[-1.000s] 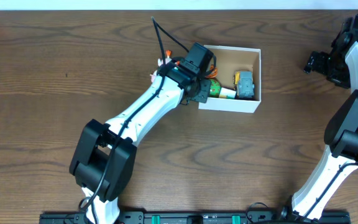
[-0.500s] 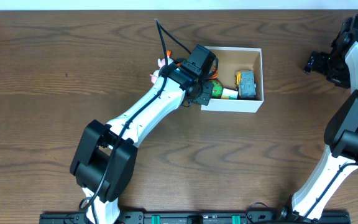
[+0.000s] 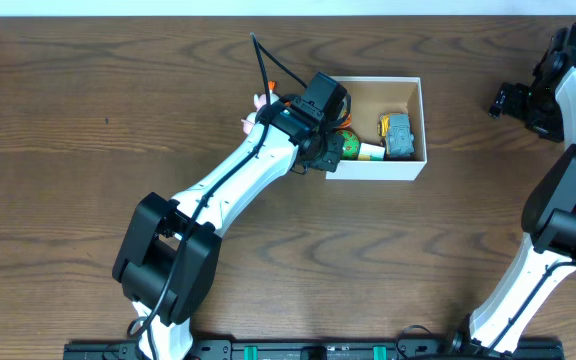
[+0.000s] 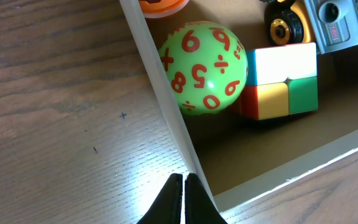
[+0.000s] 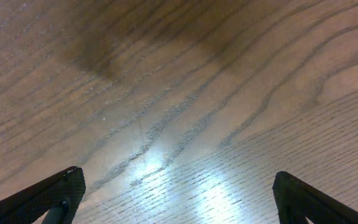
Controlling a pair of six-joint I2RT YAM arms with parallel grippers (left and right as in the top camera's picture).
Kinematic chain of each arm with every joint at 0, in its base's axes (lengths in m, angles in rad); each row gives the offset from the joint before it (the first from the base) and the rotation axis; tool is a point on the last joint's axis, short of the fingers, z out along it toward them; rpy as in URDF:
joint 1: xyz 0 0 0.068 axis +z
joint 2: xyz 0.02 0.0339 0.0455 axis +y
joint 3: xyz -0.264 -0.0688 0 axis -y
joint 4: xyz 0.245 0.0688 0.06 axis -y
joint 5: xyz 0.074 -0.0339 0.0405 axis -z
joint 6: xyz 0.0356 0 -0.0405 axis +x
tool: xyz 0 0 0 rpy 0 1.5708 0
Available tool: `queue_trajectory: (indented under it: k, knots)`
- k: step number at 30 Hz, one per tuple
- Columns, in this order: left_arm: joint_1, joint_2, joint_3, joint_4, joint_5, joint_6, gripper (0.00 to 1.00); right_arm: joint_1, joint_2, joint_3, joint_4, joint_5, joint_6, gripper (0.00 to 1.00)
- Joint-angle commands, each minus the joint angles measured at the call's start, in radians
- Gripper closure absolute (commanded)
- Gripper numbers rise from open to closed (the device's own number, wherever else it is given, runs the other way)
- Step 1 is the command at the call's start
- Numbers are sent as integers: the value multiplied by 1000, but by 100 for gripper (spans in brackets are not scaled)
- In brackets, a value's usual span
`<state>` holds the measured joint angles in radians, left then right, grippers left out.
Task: Pack container
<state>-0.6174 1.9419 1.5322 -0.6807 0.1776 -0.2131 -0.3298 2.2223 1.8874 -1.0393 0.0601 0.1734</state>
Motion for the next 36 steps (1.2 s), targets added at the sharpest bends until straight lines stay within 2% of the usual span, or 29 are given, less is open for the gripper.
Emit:
queue_trajectory:
  k: [1,20,30,31,32,35,36]
  knots:
    - [-2,17,-6,-3,18,-9,94,-8,-2,-3,0,3,10,1]
    - [-2,17,-6,-13,23,13,94,-8,-2,-3,0,3,10,1]
    - [21,17,-6,-6,-150,8,93,-8,-2,-3,0,3,10,1]
    - [28,17,-6,-3,-169,5,92,-8,-2,-3,0,3,10,1]
    - [35,17,-6,-1,-188,-3,86,-8,-2,-3,0,3,10,1]
    - [62,17,-6,12,-296,-58,85,-8,-2,-3,0,3,10,1]
    - [71,17,-6,16,-332,-76,76,-8,-2,-3,0,3,10,1]
